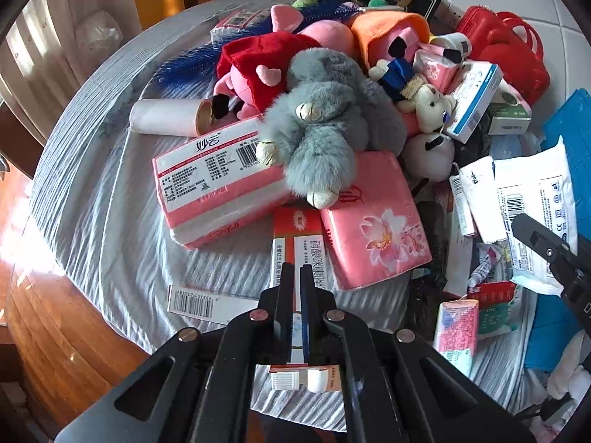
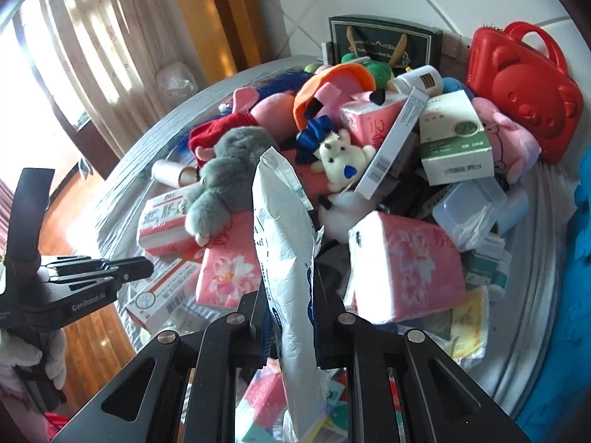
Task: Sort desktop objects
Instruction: 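Lift the ointment box with the left tool while the right tool lifts the sachet, then carry both items over the blue crate and open both tools, then withdraw both tools from the crate back over the pile, then grasp the white pill bottle with the left tool while the right tool grasps the Kotex pack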
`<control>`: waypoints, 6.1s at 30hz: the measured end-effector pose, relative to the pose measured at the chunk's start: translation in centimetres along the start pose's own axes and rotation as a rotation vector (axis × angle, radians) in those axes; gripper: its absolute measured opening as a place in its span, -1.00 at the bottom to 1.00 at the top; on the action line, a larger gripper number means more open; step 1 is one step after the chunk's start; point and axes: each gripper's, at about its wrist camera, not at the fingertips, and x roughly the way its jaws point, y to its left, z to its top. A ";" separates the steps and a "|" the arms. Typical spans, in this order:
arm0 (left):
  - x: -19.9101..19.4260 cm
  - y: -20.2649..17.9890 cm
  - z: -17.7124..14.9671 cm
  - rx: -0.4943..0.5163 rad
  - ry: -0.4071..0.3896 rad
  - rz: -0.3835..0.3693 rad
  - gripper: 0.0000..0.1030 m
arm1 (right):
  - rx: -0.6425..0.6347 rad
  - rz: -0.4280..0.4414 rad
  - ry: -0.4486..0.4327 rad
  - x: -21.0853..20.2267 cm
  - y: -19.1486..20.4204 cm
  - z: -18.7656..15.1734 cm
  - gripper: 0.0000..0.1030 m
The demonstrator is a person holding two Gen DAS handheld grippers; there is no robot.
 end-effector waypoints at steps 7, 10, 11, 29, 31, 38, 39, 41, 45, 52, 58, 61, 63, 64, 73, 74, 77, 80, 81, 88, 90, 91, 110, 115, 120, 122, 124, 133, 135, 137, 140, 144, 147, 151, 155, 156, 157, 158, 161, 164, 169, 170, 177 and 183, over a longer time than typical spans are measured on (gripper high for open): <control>1.7 -0.9 0.0 0.065 0.077 0.032 0.86 | 0.049 0.017 0.013 0.5 -1.4 -0.8 -0.68; 2.5 -0.8 -0.1 0.102 0.118 0.081 0.46 | 0.075 0.021 0.014 0.5 -2.1 -1.2 -0.67; 2.8 -0.8 0.0 0.114 0.133 0.089 0.40 | 0.086 0.023 0.012 0.5 -2.3 -1.4 -0.67; -2.5 0.9 0.9 0.086 -0.046 0.009 -0.22 | 0.098 -0.010 -0.061 -1.9 -2.1 0.1 -0.66; -4.9 0.4 1.2 0.099 -0.118 0.003 -0.22 | 0.086 -0.018 -0.108 -3.8 -1.6 0.9 -0.66; -12.4 -5.6 3.5 0.227 -0.355 -0.085 -0.22 | 0.082 -0.118 -0.285 -12.6 -1.0 2.5 -0.66; -13.3 -6.7 3.7 0.254 -0.383 -0.105 -0.22 | 0.090 -0.142 -0.305 -13.9 -1.2 2.5 -0.66; -15.1 -9.8 4.0 0.317 -0.437 -0.158 -0.22 | 0.112 -0.189 -0.358 -17.3 -1.9 2.3 -0.66; -18.2 -16.1 3.5 0.443 -0.511 -0.259 -0.22 | 0.167 -0.292 -0.453 -23.5 -3.6 0.6 -0.66; -23.2 -27.5 0.7 0.675 -0.595 -0.450 -0.22 | 0.279 -0.505 -0.552 -33.8 -8.4 -3.8 -0.66; -25.5 -37.1 -3.0 0.857 -0.584 -0.545 -0.22 | 0.353 -0.687 -0.457 -38.8 -14.9 -9.3 -0.66; -25.1 -41.7 -4.3 0.927 -0.511 -0.566 -0.22 | 0.394 -0.721 -0.374 -39.7 -18.8 -11.8 -0.67; -24.9 -44.6 -5.5 0.969 -0.461 -0.564 -0.22 | 0.426 -0.722 -0.318 -39.8 -21.4 -13.6 -0.67; -24.7 -45.9 -6.3 0.993 -0.438 -0.557 -0.22 | 0.434 -0.726 -0.287 -39.7 -22.7 -14.3 -0.67; -21.9 -52.2 -11.1 1.106 -0.319 -0.437 -0.22 | 0.431 -0.689 -0.122 -37.9 -29.3 -19.1 -0.67; -21.9 -52.4 -11.4 1.108 -0.321 -0.425 -0.22 | 0.428 -0.689 -0.120 -38.1 -29.6 -19.4 -0.67; -21.9 -52.6 -12.0 1.101 -0.335 -0.399 -0.22 | 0.419 -0.690 -0.134 -38.1 -30.4 -19.9 -0.67; -21.7 -52.5 -12.3 1.089 -0.334 -0.391 -0.22 | 0.425 -0.656 -0.144 -38.3 -31.0 -20.0 -0.66; -21.7 -52.4 -12.3 1.085 -0.341 -0.384 -0.22 | 0.419 -0.657 -0.146 -38.2 -30.9 -20.1 -0.66; -21.3 -52.5 -11.7 1.063 -0.356 -0.366 0.03 | 0.395 -0.648 -0.139 -38.0 -30.7 -20.1 -0.66; -21.4 -52.3 -11.7 1.057 -0.367 -0.372 0.16 | 0.391 -0.656 -0.136 -38.0 -30.6 -20.0 -0.61; -21.5 -52.2 -11.8 1.055 -0.374 -0.371 0.18 | 0.393 -0.663 -0.134 -38.0 -30.5 -20.0 -0.56; -22.5 -50.7 -11.5 0.982 -0.443 -0.398 0.18 | 0.449 -0.699 -0.217 -39.4 -30.3 -19.9 0.73; -24.4 -47.9 -11.5 0.899 -0.525 -0.433 0.18 | 0.463 -0.673 -0.293 -40.3 -30.1 -20.3 0.99; -26.6 -43.3 -11.6 0.779 -0.702 -0.375 0.18 | 0.480 -0.627 -0.418 -41.4 -28.1 -20.3 1.00; -27.0 -41.1 -11.3 0.711 -0.761 -0.324 0.18 | 0.460 -0.546 -0.510 -42.0 -26.2 -19.5 1.00; -27.1 -38.8 -10.6 0.642 -0.784 -0.296 0.28 | 0.423 -0.492 -0.594 -42.4 -24.2 -18.6 1.00; -23.5 -25.0 -7.2 0.304 -0.715 -0.148 0.60 | 0.257 -0.198 -0.743 -39.2 -15.8 -12.5 1.00; -22.1 -21.2 -6.5 0.220 -0.656 -0.112 0.60 | 0.228 -0.142 -0.732 -37.7 -14.0 -10.8 1.00; -20.8 -17.9 -6.0 0.155 -0.612 -0.065 0.60 | 0.193 -0.118 -0.723 -36.5 -12.3 -9.4 1.00; -19.4 -12.7 -5.9 0.091 -0.576 -0.002 0.60 | 0.123 -0.098 -0.707 -34.6 -9.3 -7.3 1.00; -17.4 -6.9 -5.5 0.043 -0.516 0.063 0.60 | 0.055 -0.087 -0.655 -31.5 -5.8 -4.8 1.00; -15.1 -2.8 -5.2 0.037 -0.459 0.076 0.60 | 0.045 -0.062 -0.601 -28.4 -3.6 -3.6 1.00; -12.2 0.9 -4.6 0.086 -0.394 0.074 0.60 | 0.054 -0.065 -0.504 -23.8 -1.8 -3.2 1.00; -9.8 2.4 -4.8 0.184 -0.324 0.020 0.60 | 0.075 -0.079 -0.355 -17.7 -1.1 -3.2 1.00; -9.1 2.3 -5.1 0.224 -0.307 -0.003 0.60 | 0.086 -0.084 -0.309 -16.0 -1.0 -3.5 1.00; -8.5 1.8 -5.2 0.262 -0.292 -0.022 0.60 | 0.098 -0.086 -0.268 -14.5 -1.0 -3.8 1.00; -7.9 1.3 -5.4 0.301 -0.277 -0.042 0.60 | 0.108 -0.086 -0.229 -13.2 -1.0 -4.3 1.00; -5.9 -0.6 -6.3 0.419 -0.215 -0.098 0.60 | 0.130 -0.094 -0.110 -9.2 -0.8 -5.9 1.00; -3.9 -2.1 -7.2 0.512 -0.152 -0.135 0.60 | 0.160 -0.105 -0.033 -7.2 -0.8 -7.3 1.00; -1.1 -3.3 -8.1 0.631 -0.060 -0.167 0.60 | 0.205 -0.123 0.033 -5.9 -1.2 -8.8 1.00; -0.6 -3.5 -8.1 0.652 -0.042 -0.169 0.60 | 0.209 -0.127 0.043 -6.0 -1.3 -8.9 1.00; 3.4 -4.6 -6.7 0.617 0.044 -0.160 0.35 | 0.251 -0.177 0.134 -3.7 -1.8 -10.2 1.00; 4.7 -4.3 -5.2 0.489 0.056 -0.211 0.09 | 0.303 -0.147 0.204 -1.0 -1.7 -11.0 1.00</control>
